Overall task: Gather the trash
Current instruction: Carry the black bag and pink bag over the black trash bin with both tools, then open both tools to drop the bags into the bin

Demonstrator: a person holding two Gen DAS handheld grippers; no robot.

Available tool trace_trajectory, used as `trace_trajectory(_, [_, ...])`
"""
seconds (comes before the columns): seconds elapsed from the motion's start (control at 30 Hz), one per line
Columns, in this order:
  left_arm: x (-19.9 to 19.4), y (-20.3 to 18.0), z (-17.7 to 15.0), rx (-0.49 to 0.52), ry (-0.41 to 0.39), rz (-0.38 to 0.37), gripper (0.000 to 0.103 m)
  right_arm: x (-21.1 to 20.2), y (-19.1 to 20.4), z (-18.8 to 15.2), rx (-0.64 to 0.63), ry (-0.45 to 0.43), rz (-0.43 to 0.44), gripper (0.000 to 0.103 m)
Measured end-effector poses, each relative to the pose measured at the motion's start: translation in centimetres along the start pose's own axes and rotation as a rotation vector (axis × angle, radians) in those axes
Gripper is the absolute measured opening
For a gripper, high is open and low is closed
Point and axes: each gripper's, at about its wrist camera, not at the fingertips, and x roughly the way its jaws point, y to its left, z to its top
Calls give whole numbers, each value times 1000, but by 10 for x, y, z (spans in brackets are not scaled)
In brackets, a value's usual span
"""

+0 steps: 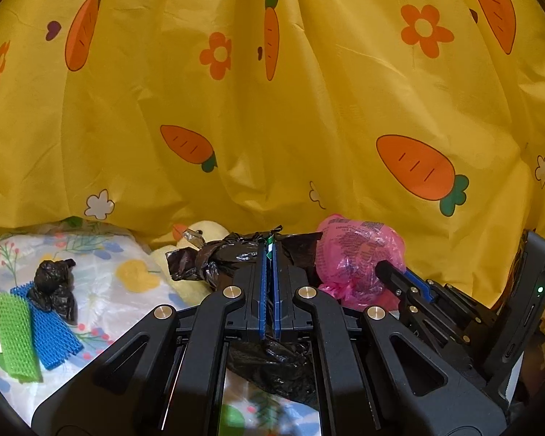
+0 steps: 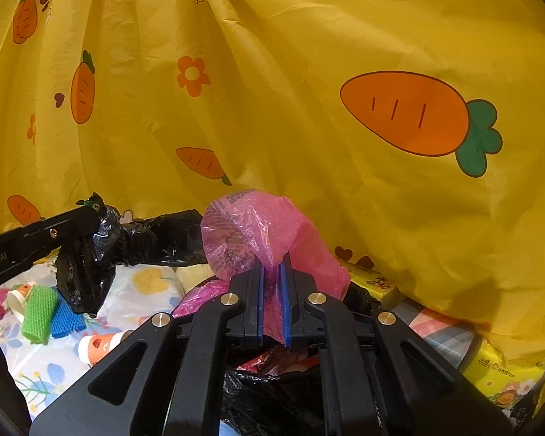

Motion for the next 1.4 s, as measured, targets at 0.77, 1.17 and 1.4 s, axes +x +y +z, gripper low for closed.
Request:
trace_trajectory(0.77, [67, -4, -27, -38, 130, -91, 2, 33, -21, -1, 8, 55, -23, 9])
trace_trajectory(1.17, [71, 10, -33, -94, 124, -85, 65, 47, -30, -8, 28, 96, -17, 19])
trace_trajectory(1.4, [56, 16, -29, -114, 84, -54, 82, 46, -32, -9, 37, 92, -17, 42])
